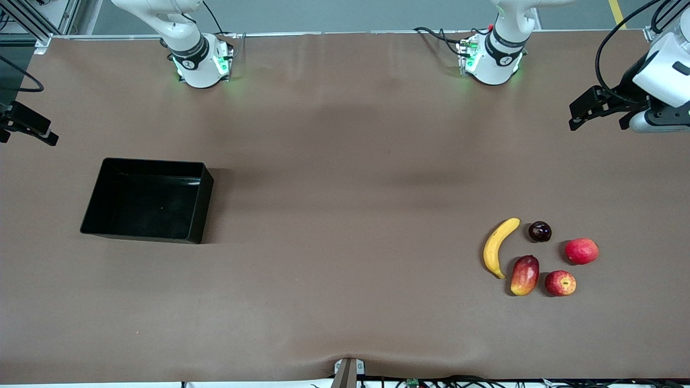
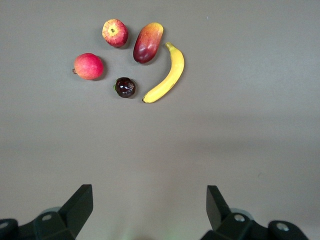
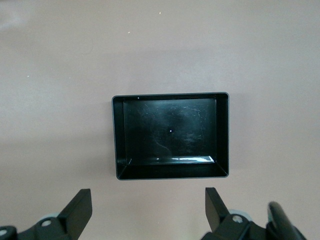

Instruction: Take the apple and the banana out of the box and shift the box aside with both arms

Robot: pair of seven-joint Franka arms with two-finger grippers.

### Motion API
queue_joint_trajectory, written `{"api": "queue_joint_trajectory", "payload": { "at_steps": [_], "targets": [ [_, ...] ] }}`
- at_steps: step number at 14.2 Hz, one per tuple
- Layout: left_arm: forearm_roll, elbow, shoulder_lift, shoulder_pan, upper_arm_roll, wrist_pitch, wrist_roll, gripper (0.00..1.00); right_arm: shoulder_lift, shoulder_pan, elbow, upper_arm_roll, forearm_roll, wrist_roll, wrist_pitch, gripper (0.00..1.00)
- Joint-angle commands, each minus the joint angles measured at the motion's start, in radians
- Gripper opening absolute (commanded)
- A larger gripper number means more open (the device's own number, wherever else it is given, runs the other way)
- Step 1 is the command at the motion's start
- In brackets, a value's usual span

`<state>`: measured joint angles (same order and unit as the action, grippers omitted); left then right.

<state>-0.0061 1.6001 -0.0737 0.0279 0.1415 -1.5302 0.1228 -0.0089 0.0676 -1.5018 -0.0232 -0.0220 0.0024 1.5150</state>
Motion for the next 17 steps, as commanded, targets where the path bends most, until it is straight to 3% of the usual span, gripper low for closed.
{"api": "queue_joint_trajectory", "payload": {
  "at_steps": [1, 17],
  "targets": [
    [-0.011, 0.017, -0.029, 0.006, 0.003, 0.009, 0.005, 1.00, -0.008, 0.011, 0.002, 0.005, 0.004, -0.015, -0.009, 1.00],
    [-0.006, 0.000, -0.017, 0.003, 0.003, 0.009, -0.003, 1.00, -0.005, 0.020, 0.000, 0.005, 0.002, -0.024, -0.010, 1.00]
  ]
}}
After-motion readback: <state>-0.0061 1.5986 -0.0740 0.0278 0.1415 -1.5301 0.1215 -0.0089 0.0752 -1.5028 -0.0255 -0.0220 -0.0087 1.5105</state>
